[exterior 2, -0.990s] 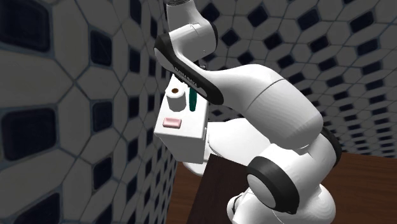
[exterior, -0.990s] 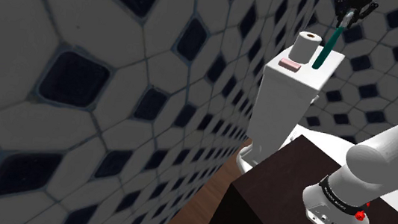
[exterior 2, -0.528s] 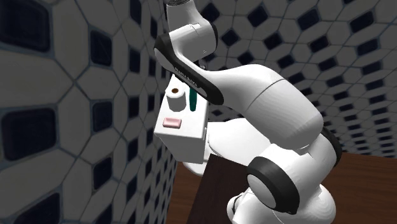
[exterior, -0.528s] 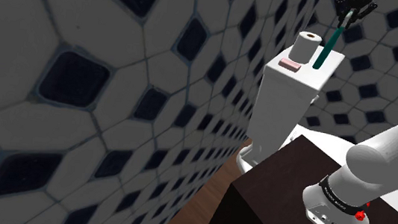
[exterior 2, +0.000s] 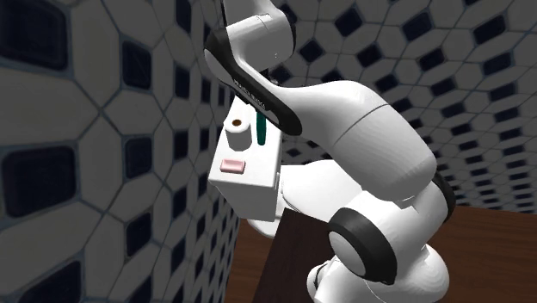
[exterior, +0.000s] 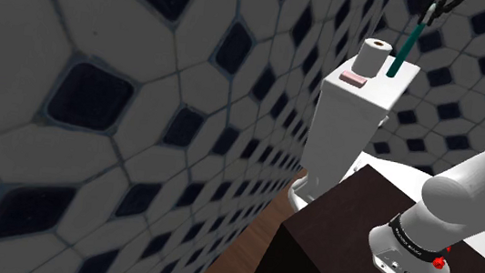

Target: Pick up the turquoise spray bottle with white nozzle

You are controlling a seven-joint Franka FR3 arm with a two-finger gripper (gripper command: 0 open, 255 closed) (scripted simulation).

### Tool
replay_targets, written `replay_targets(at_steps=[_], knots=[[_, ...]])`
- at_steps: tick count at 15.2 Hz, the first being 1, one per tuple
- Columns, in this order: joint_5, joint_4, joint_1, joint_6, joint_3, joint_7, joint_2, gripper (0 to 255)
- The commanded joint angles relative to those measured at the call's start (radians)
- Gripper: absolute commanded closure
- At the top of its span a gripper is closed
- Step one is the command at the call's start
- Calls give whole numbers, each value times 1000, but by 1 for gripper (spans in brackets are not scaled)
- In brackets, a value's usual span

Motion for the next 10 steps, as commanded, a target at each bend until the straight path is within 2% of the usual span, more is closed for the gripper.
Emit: replay_targets(at_steps=[1, 8, 10], knots=[[4, 49, -1, -33, -1, -6, 16, 255], [18, 221, -6, -146, -7, -28, 76, 255], [18, 225, -6, -148, -8, -28, 77, 255]])
